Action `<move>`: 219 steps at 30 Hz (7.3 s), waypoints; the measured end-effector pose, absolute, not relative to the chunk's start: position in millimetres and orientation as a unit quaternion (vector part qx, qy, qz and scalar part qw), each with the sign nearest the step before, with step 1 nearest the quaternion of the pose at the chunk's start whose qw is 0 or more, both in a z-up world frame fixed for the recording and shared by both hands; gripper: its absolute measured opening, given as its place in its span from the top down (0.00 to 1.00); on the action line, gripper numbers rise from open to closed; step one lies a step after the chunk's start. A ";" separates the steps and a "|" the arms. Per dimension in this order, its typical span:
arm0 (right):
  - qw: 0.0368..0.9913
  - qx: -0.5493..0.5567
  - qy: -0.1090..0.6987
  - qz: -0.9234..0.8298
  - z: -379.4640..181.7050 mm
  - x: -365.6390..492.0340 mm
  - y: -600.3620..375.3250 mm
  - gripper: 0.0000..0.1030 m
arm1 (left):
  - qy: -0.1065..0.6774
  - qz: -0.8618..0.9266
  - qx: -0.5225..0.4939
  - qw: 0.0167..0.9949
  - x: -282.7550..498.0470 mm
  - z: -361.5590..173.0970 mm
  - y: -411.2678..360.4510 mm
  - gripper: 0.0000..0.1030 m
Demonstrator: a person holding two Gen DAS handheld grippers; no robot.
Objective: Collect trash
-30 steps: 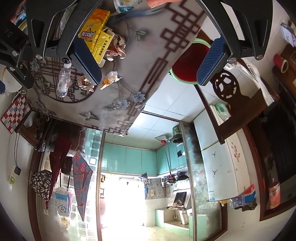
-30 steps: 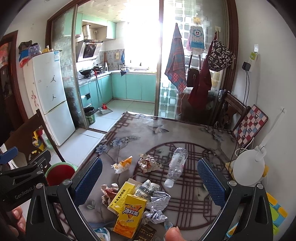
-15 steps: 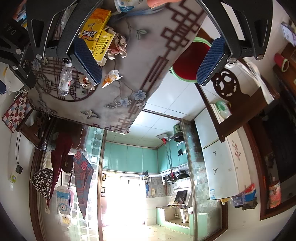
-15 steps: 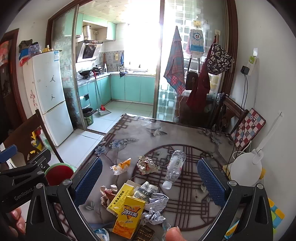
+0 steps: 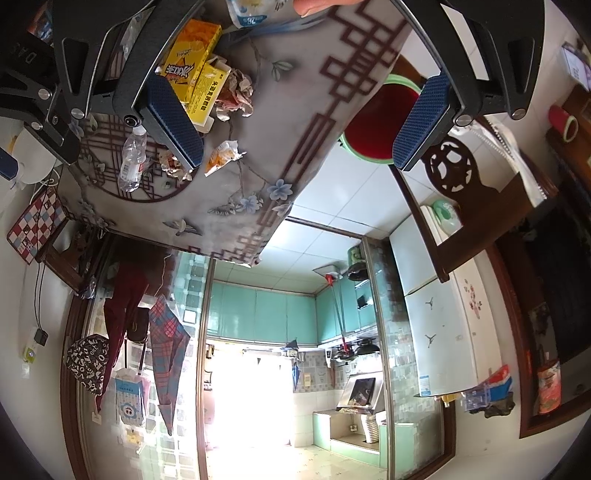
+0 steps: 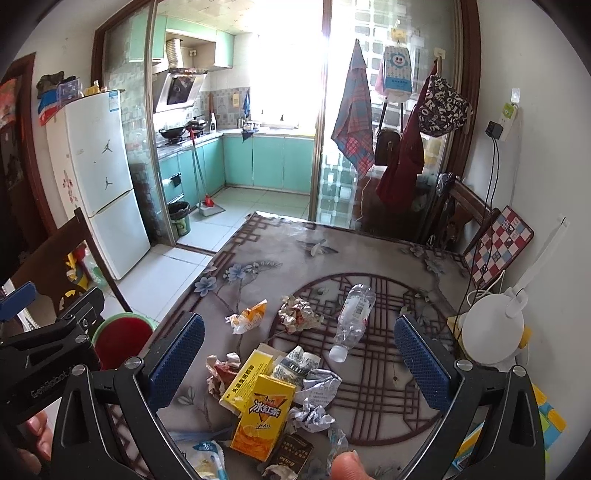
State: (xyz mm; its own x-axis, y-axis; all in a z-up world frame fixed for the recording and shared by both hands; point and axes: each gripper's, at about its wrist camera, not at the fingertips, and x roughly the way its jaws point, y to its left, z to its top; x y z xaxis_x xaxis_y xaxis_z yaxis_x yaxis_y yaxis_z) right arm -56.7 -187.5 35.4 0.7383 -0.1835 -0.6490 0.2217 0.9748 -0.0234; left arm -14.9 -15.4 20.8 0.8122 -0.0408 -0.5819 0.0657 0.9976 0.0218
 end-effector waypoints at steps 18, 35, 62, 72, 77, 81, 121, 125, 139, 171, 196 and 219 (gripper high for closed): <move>0.932 0.020 0.345 -0.107 52.6 -63.0 -181.5 0.00 | 0.302 -0.034 0.021 0.952 -19.0 25.0 -15.1 0.00; 0.912 0.030 0.405 -0.060 -25.5 -37.0 -230.3 0.00 | 0.361 -0.254 0.136 0.887 -34.8 -62.9 -18.4 0.00; 0.832 0.177 0.524 0.038 -170.1 -24.8 -224.3 0.03 | 0.509 -0.248 0.069 0.821 -25.9 -140.4 -11.3 0.85; 0.841 0.080 0.534 -0.031 -192.2 0.5 -177.9 0.12 | 0.471 -0.221 0.021 0.854 14.7 -111.5 14.8 0.84; 0.844 0.082 0.530 -0.032 -194.1 8.7 -176.7 0.39 | 0.476 -0.219 0.030 0.851 21.7 -108.1 24.2 0.84; 0.845 0.119 0.519 -0.039 -190.1 7.8 -187.1 0.95 | 0.481 -0.224 0.038 0.847 26.1 -111.1 31.0 0.84; 0.827 0.278 0.483 -0.073 -158.3 16.6 -138.9 0.69 | 0.503 -0.290 0.053 0.812 110.3 -130.9 90.8 0.83; 0.840 0.256 0.478 -0.034 -143.6 41.8 -109.0 0.69 | 0.508 -0.269 0.051 0.817 121.8 -136.2 106.5 0.83; 0.802 0.211 0.539 0.145 -185.3 142.9 18.8 0.68 | 0.559 -0.150 0.003 0.816 155.3 -178.7 195.5 0.83; 0.856 0.159 0.485 0.083 -147.3 91.9 -8.5 0.45 | 0.515 -0.191 -0.002 0.835 146.9 -156.4 164.6 0.33; 0.810 0.238 0.525 -0.108 -216.8 68.3 -142.2 0.45 | 0.529 -0.272 0.029 0.803 105.6 -153.7 85.7 0.32; 0.826 0.225 0.504 -0.113 -198.6 25.4 -167.0 0.62 | 0.554 -0.303 0.018 0.775 114.9 -169.2 12.4 0.32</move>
State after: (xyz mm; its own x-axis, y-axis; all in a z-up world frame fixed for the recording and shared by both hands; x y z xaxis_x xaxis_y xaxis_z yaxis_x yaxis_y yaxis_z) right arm 25.4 -167.0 -198.6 0.4661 0.0407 -0.8838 0.4128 0.8736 0.2579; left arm 114.9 12.4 -169.2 0.2023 -0.4505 -0.8696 0.4903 0.8152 -0.3083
